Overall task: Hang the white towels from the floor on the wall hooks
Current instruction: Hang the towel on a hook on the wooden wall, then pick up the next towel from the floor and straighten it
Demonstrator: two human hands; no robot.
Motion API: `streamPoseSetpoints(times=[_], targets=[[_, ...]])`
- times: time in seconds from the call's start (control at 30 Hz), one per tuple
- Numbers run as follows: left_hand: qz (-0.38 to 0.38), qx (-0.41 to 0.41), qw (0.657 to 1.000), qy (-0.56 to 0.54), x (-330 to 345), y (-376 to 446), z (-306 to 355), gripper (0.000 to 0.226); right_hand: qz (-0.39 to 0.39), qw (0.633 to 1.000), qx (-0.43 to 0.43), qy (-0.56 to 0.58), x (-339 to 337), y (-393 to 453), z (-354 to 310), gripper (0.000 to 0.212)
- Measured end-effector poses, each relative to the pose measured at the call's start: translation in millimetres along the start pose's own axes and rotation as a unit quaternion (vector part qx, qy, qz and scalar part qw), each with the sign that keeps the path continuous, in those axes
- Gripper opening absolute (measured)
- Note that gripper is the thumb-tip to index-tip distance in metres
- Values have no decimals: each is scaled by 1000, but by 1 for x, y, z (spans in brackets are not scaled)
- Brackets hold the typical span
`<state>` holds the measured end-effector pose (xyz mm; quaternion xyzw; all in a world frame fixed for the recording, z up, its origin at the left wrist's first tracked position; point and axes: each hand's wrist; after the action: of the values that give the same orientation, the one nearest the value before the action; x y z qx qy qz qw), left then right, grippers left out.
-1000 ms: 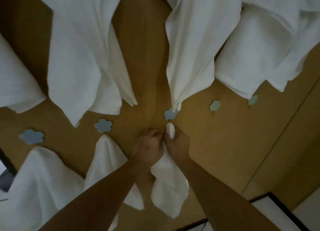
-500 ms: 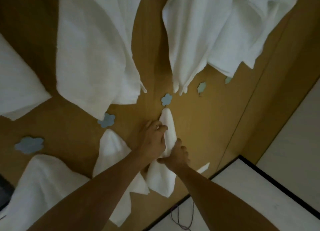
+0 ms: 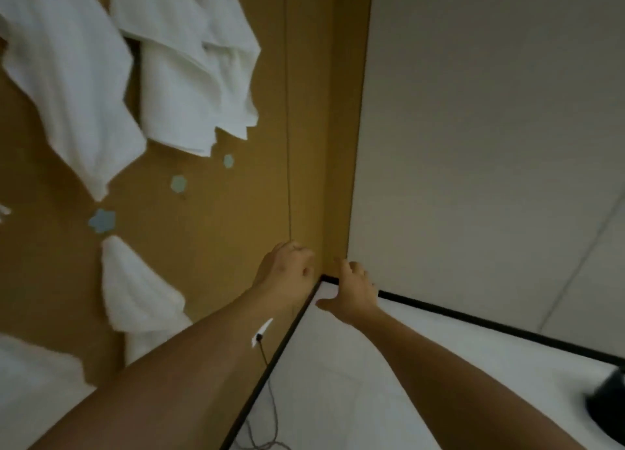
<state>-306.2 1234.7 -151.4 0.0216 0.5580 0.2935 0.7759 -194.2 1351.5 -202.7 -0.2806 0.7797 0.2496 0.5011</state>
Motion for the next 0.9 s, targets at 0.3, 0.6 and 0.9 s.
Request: streamPoseSetpoints(times=[0.3, 0.6, 0.9], targets=[[-102, 112, 986, -72, 154, 17, 264, 38, 91, 980, 164, -63, -134, -133, 283, 101], [-217, 264, 936, -89, 274, -31, 534, 43, 139, 917, 369, -62, -218, -322, 491, 96], [-336, 473, 808, -102, 394, -121, 778, 45, 167, 792, 587, -35, -253, -530, 644, 89]])
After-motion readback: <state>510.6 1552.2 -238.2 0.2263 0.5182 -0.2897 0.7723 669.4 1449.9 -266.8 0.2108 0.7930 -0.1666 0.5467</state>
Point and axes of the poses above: each hand's wrist, its own y-axis towards the middle knuckle, its own x-axis out of the palm, z = x × y, and after that the axes turned 5 degrees about -y, right-handed
